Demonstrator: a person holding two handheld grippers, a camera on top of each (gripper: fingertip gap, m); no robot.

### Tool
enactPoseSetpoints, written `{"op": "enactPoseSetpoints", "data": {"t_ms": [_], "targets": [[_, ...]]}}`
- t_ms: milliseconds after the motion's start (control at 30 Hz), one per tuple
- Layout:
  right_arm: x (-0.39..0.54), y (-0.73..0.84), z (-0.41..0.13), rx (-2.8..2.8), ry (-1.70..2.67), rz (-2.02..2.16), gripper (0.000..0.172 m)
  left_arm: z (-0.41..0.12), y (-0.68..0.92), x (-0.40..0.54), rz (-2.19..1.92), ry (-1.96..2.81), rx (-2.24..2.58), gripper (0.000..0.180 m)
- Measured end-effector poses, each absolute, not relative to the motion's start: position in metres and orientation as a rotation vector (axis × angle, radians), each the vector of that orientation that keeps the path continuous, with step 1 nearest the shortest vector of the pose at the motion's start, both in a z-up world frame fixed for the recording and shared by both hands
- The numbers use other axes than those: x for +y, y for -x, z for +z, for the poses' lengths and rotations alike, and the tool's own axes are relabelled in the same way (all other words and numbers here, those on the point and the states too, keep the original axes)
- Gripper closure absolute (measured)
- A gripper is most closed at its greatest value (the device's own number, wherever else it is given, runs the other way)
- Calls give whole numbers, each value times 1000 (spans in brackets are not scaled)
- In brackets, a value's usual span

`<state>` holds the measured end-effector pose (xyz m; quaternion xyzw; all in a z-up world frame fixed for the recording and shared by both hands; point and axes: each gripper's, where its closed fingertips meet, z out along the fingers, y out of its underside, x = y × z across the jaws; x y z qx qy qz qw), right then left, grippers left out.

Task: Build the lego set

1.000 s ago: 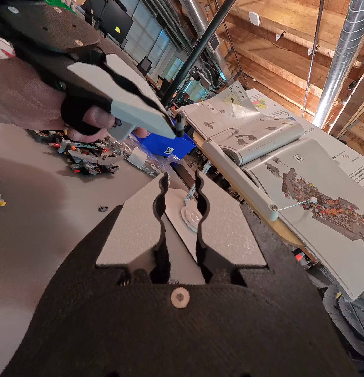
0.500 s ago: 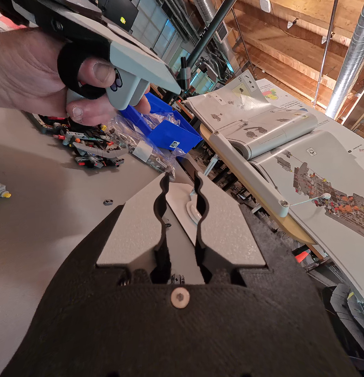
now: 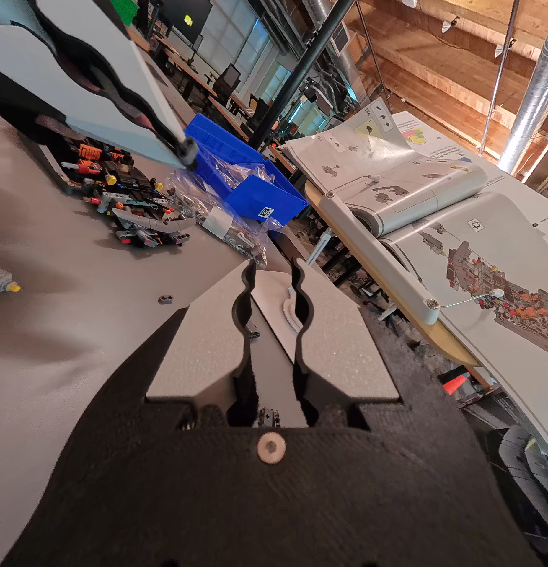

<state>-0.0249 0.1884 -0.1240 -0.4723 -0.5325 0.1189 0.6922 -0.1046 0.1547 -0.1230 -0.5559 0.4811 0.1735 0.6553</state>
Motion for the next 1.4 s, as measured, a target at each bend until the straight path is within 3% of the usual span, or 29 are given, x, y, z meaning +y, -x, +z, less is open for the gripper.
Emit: {"op": "enactPoseSetpoints", "data": {"t_ms": [167,433,733,833,967,1167,1400], "targets": [[172,32,-138,-1314,1107,447,143,-124,136,138,443,1279,1040,179],[107,57,-186,-1704,1081,664,151,-138,159,122,443,1307,966,178],[158,-20,-140,-1532,1226,471,149,-140,157,121,431,1299,949,179],[160,-62,-158,-1609,1323,434,156,-140,155,122,421,1304,949,179],[176,-105,-183,-1651,1438,252,151,-144,153,125,443,1316,962,178],[202,-153,-175,-1556,1494,172,143,-148,154,129,451,1333,965,178],[161,-169,-196,-1696,1568,365,144,-156,149,131,480,1343,1001,178]]}}
